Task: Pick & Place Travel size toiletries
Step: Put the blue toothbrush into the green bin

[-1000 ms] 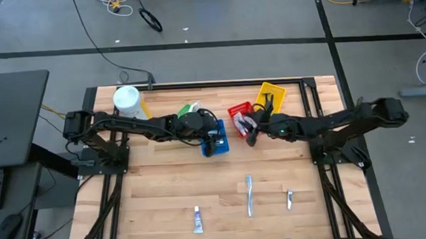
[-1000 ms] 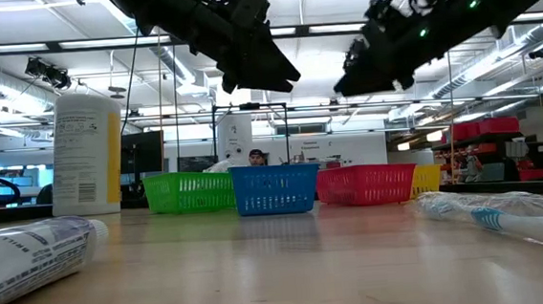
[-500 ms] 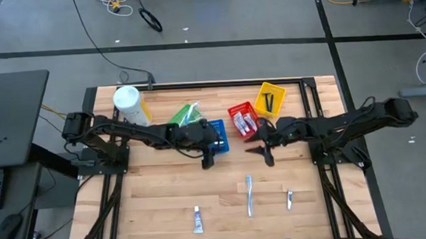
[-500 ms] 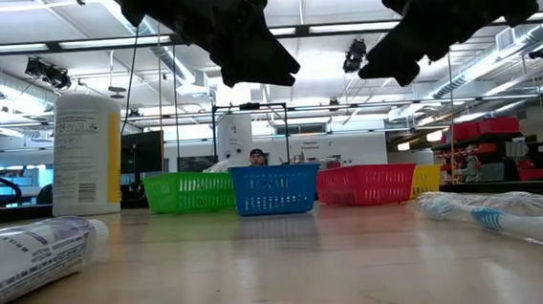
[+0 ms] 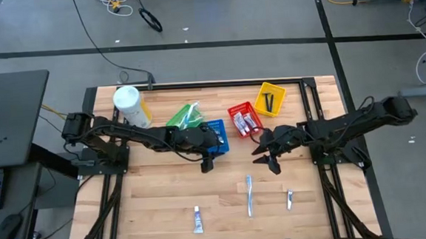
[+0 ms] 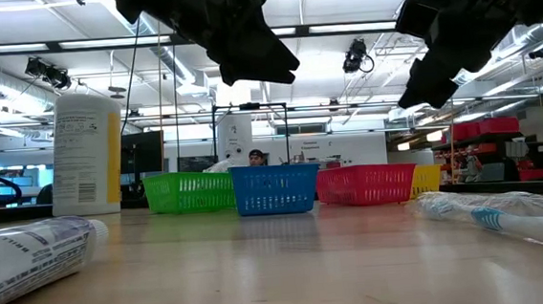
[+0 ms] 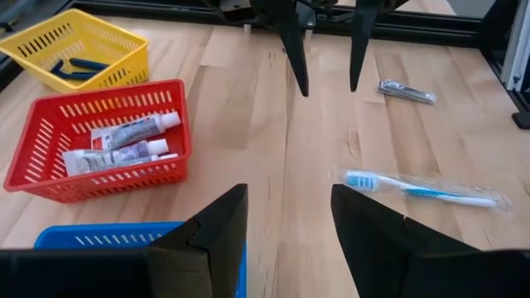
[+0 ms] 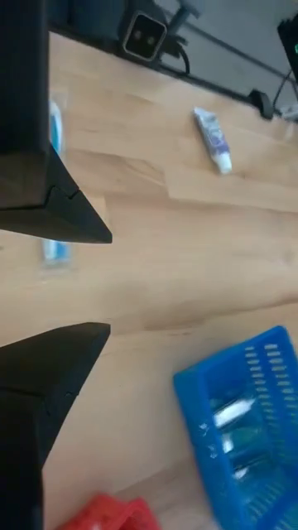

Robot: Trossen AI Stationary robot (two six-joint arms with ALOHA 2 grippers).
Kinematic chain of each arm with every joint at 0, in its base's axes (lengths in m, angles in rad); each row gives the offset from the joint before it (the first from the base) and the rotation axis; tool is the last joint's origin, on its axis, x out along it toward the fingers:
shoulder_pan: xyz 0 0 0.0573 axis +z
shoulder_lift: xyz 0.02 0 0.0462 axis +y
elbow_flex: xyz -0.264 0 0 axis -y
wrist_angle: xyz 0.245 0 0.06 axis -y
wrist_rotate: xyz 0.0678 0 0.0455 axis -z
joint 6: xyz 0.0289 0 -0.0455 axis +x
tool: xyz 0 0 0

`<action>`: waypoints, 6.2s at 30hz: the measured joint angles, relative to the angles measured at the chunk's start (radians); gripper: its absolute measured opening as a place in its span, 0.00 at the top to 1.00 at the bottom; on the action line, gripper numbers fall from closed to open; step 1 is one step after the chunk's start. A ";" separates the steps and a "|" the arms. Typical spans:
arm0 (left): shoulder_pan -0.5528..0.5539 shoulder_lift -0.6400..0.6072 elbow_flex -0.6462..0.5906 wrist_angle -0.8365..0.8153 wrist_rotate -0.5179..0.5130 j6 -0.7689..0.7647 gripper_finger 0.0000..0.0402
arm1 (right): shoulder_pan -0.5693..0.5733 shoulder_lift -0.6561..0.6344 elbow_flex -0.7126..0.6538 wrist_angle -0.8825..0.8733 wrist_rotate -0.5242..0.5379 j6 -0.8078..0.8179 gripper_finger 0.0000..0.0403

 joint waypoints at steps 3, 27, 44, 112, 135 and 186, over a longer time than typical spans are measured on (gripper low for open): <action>-0.001 0.000 0.000 -0.015 0.000 -0.024 0.54 | 0.022 0.001 0.000 -0.017 0.041 0.046 0.56; -0.158 0.000 0.000 -0.123 0.071 -0.050 0.54 | 0.108 0.138 0.000 0.073 0.101 0.031 0.56; -0.220 0.000 0.000 -0.122 0.063 -0.056 0.54 | 0.247 0.340 0.000 0.355 -0.085 -0.229 0.56; -0.220 0.001 0.000 -0.120 0.009 -0.098 0.54 | 0.195 0.704 0.077 0.599 0.126 -0.434 0.94; -0.114 0.001 0.000 -0.171 -0.090 -0.077 0.54 | 0.195 0.435 0.077 0.592 0.514 -0.398 0.95; 0.094 -0.263 -0.245 -0.437 -0.572 -0.376 0.92 | -0.011 0.433 0.080 0.618 0.404 -0.360 0.62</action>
